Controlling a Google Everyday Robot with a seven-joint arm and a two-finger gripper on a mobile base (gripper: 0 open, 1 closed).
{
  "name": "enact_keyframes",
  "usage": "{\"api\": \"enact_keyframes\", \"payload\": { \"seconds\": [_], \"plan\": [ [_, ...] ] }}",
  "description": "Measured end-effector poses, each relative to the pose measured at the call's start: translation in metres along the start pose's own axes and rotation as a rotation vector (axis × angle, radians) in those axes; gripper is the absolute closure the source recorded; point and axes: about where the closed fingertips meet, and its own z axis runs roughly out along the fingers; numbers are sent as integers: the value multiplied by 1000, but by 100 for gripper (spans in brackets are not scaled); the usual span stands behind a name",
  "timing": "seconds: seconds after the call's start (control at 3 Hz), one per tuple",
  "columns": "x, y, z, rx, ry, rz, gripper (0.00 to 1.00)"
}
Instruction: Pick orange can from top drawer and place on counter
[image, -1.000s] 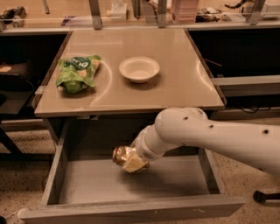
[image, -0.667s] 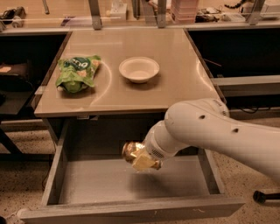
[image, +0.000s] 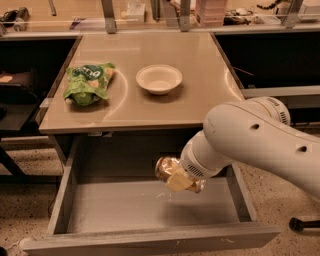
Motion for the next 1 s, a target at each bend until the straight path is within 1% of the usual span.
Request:
{"api": "enact_keyframes", "payload": {
  "seconds": [0.33, 0.67, 1.0],
  "plan": [
    [-8, -25, -34, 83, -7, 35, 100],
    [-9, -72, -74, 186, -5, 108, 100],
    [-15, -122, -99, 258, 2, 162, 100]
  ]
}}
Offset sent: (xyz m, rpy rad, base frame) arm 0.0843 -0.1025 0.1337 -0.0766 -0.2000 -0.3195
